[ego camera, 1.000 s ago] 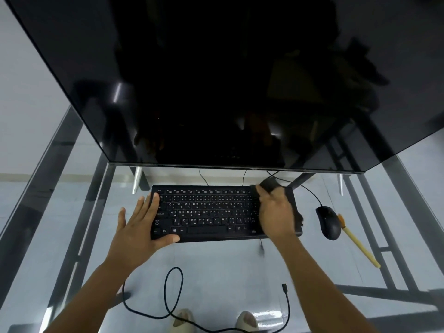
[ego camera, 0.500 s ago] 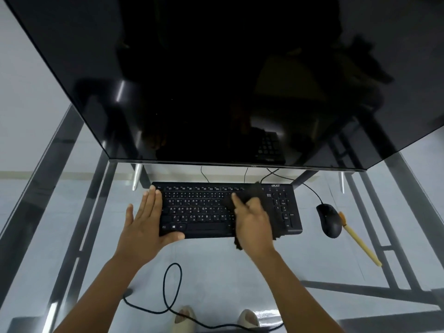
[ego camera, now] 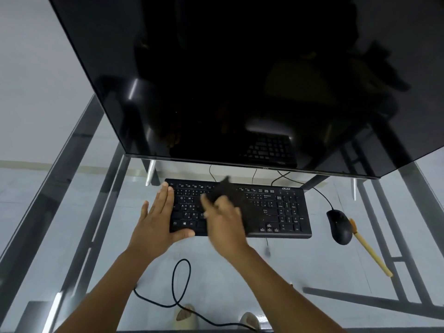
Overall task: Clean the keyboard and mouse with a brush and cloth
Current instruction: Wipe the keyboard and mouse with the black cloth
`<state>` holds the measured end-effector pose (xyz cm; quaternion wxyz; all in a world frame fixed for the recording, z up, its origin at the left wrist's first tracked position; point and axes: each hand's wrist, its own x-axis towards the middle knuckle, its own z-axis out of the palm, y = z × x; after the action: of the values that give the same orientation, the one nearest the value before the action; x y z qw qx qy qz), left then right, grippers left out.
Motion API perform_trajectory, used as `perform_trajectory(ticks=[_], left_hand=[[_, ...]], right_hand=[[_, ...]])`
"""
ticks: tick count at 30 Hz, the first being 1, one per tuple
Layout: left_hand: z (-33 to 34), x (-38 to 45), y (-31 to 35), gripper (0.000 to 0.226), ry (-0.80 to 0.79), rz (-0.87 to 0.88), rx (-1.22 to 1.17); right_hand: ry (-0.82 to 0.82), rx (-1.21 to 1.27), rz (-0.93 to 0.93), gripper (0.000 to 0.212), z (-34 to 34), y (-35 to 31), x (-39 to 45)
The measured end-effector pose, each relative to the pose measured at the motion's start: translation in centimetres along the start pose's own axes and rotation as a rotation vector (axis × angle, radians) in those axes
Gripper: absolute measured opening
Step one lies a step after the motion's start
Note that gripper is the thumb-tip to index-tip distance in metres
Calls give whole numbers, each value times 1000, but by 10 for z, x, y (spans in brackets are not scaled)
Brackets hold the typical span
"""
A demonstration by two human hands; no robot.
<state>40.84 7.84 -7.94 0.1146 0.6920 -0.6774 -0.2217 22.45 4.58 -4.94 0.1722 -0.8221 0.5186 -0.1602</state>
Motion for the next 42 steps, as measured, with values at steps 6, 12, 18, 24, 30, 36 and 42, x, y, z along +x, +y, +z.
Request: perform_trajectory(ticks=[6, 12, 18, 24, 30, 36, 42], left_hand=[[-1, 0, -1, 126, 16, 3, 20], [-1, -3, -2, 124, 2, -2, 36], [-7, -4, 25, 91, 143, -18, 158], [13, -4, 65, 69, 140, -25, 32], [-3, -6, 108, 25, 201, -116, -574], [-22, 31, 199, 22, 40, -239, -999], [1, 62, 310, 41, -278, -114, -1016]], right_hand=[[79, -25, 196, 36, -5, 30, 24], [-53, 0, -19, 41, 7, -15, -6], [87, -69, 368, 51, -20, 30, 24], [-56, -13, 237, 52, -12, 15, 5], [-98, 495, 456, 22, -50, 24, -15], [47, 1088, 644, 28, -135, 75, -43], [358, 770, 849, 28, -217, 164, -78]])
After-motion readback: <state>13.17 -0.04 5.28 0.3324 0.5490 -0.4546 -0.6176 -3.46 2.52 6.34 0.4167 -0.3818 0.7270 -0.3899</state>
